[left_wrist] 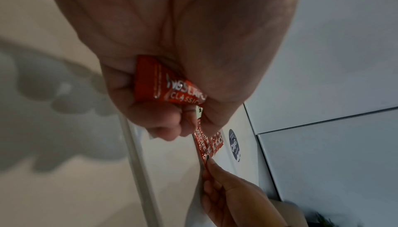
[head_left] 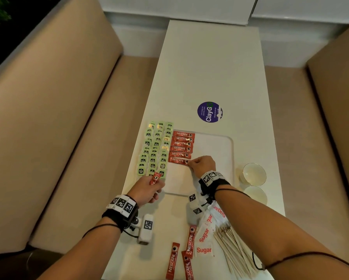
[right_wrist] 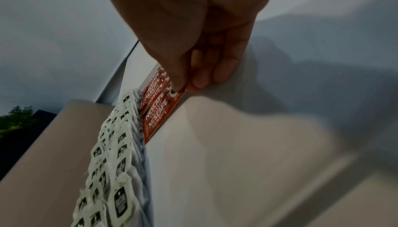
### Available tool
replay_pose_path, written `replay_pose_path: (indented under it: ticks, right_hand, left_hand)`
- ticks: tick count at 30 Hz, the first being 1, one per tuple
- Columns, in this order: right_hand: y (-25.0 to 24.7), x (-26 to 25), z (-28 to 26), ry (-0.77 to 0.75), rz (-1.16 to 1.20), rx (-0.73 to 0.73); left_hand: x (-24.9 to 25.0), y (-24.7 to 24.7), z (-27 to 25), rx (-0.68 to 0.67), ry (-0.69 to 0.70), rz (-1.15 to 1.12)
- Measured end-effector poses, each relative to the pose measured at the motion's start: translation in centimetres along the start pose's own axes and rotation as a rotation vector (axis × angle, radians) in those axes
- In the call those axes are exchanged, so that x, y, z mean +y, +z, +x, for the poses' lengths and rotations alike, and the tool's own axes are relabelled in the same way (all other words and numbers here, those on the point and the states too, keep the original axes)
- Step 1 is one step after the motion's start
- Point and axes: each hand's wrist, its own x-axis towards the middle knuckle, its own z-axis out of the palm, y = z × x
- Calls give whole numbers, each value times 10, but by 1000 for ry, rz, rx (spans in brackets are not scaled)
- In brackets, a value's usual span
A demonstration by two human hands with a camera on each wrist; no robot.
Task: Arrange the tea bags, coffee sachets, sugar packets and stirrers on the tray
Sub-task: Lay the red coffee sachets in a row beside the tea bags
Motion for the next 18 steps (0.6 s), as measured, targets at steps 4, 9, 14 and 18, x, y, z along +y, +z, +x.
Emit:
replay_pose_path:
  ticks: [4,9,14,18]
  right_hand:
    - [2,0,0,6,-24,28]
    - [2,-3,-1,10,-38,31]
    - [2,-4,-1,6,-43,28]
    - [0,-5,-1,9,-29,32]
  left_hand:
    - [-5,-1,1,4,2,-7]
    - [-7,-2,1,4,-10,-5]
    - [-7,-2,0,2,-5,1]
    - [-5,-3,-2,4,7,-7]
